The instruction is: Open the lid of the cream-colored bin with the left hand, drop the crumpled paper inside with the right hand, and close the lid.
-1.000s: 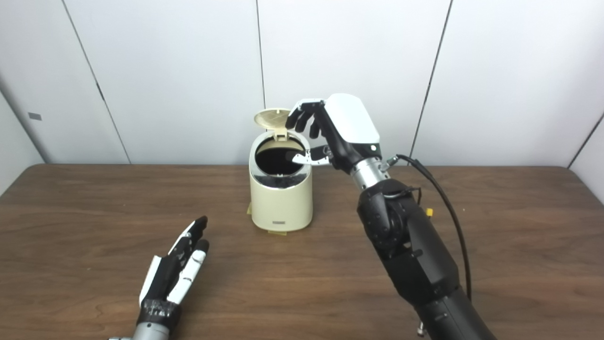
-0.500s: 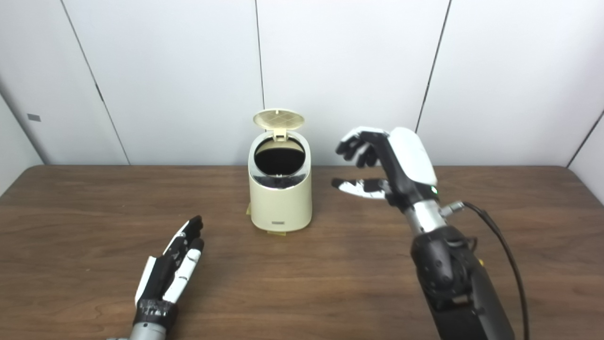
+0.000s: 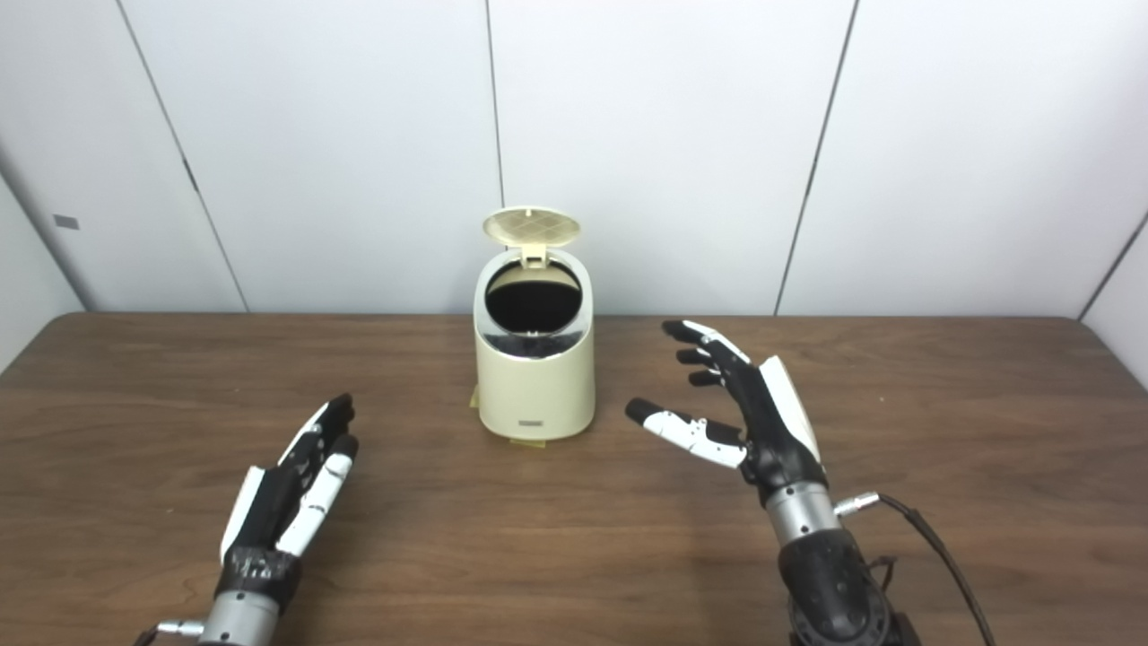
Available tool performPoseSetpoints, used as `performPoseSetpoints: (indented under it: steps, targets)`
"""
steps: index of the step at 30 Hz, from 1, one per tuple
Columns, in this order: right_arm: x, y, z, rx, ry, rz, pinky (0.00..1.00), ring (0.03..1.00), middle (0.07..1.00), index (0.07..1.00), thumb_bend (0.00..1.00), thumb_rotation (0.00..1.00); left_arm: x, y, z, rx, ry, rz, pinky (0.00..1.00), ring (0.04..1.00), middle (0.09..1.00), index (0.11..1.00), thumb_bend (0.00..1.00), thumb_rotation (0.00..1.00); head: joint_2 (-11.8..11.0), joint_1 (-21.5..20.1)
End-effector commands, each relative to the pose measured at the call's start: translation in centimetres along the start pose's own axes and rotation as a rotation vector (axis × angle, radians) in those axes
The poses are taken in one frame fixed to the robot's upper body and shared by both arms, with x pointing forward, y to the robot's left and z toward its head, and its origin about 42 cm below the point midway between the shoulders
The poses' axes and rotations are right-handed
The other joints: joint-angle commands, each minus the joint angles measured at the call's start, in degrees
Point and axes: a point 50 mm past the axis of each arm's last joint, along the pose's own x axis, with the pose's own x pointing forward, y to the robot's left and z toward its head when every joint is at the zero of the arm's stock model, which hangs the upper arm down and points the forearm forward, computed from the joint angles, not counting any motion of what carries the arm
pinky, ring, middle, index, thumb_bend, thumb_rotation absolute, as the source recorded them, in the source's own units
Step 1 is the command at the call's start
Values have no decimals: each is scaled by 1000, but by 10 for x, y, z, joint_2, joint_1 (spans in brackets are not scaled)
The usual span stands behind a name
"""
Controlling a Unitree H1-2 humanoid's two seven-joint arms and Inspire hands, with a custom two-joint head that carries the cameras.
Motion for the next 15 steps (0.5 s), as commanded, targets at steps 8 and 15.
performPoseSetpoints:
  steps: [8, 15]
  targets:
    - [-13, -2, -10, 86, 11, -29, 937, 967, 995, 1000, 594, 1000, 46, -2, 45, 195, -188, -45, 961, 986, 979, 983, 505, 796, -8, 8]
    - [-18, -2, -17, 152, 34, -57, 971, 962, 981, 996, 577, 1000, 73, -9, 68, 224, -237, -72, 954, 979, 981, 971, 543, 809, -19, 20]
